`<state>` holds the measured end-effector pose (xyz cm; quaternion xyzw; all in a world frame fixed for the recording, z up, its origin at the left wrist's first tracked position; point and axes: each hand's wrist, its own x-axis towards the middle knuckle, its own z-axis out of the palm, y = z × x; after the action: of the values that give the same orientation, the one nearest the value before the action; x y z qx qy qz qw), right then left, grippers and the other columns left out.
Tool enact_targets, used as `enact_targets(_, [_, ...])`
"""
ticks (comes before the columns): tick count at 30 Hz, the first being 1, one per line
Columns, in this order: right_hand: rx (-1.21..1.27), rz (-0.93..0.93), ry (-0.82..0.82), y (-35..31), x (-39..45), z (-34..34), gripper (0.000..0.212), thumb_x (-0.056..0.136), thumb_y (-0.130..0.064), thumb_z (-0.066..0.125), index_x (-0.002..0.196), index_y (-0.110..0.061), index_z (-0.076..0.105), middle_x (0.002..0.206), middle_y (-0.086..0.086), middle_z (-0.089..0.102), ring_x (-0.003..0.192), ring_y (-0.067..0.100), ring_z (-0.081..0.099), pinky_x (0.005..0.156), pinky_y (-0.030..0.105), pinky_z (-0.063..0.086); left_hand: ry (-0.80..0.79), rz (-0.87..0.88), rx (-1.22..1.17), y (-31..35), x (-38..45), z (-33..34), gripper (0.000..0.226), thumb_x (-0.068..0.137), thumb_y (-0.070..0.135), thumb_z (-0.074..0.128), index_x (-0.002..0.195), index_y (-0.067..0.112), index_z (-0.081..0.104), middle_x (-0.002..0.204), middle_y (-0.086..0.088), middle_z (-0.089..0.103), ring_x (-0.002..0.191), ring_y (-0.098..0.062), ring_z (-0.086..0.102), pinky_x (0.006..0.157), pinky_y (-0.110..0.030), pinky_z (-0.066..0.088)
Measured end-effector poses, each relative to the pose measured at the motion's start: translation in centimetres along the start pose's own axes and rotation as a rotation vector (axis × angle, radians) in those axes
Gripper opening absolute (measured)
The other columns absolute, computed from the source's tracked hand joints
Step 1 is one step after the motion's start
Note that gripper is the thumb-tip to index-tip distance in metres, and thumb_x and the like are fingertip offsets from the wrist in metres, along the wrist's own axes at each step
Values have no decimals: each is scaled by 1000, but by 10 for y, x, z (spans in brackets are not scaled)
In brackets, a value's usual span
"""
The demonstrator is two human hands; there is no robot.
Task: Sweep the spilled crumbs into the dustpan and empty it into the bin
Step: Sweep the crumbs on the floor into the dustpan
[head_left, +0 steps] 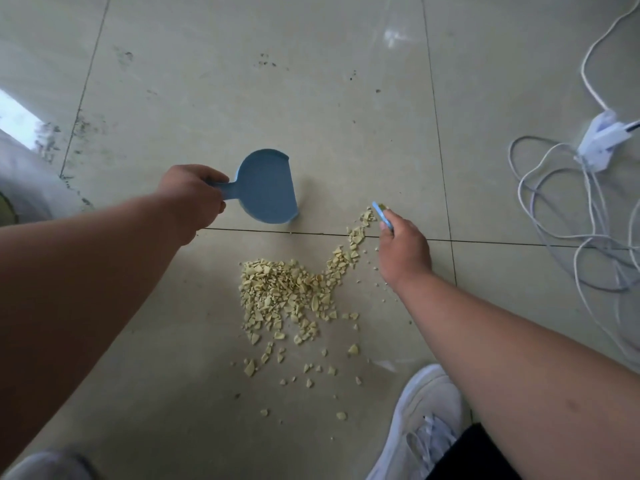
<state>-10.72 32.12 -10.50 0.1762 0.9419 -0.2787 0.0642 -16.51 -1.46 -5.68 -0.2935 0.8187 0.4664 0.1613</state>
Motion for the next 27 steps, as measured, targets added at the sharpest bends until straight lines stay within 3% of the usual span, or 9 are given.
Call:
enact_targets(6, [-5,-111,-38,-30,-40,30,42,103,-20,50,144,-20,58,123,12,65,112,32,58,92,37,50,65,10,31,-14,-6,-13,37,90,5,63,112,32,77,96,-7,78,61,-24,58,56,-27,46])
enact_targets(9, [-25,-155,-90,-44,-63,44,46,102,-18,49,148,-20,53,129,12,62,114,32,54,95,39,49,63,-9,30,-28,-9,-24,35,89,4,68,112,28,78,96,-7,78,66,-25,64,58,-25,46])
enact_targets(13, [-45,-208,-163,-60,-86,60,45,104,-22,49,149,-19,53,130,10,61,116,31,53,98,40,48,115,-16,30,-45,-13,-40,35,86,3,71,109,28,80,97,0,78,89,-29,76,67,-28,53])
enact_targets(18, [-40,-252,-207,-81,-101,66,43,105,-21,47,147,-19,54,127,8,63,116,28,53,98,40,48,153,2,6,-68,-17,-60,29,90,4,73,112,21,80,100,-7,78,86,-30,73,74,-32,57])
enact_targets(22, [45,-217,-93,-88,-89,53,38,107,-23,45,141,-14,59,129,7,65,117,26,58,100,39,50,140,15,8,-75,-19,-69,31,89,4,76,116,18,80,98,-5,78,91,-30,75,86,-38,61])
enact_targets(25, [24,-178,49,-82,-58,37,35,106,-20,48,137,-11,62,127,10,67,116,28,59,98,35,47,142,13,-48,-71,-16,-67,28,90,4,73,113,20,80,95,-6,78,83,-25,73,71,-23,54])
enact_targets(27, [-24,-156,101,-69,-30,27,35,106,-20,48,135,-12,63,126,11,67,114,31,59,96,36,46,156,28,-57,-68,-12,-63,26,91,5,71,111,20,79,96,-6,78,84,-26,73,69,-23,49])
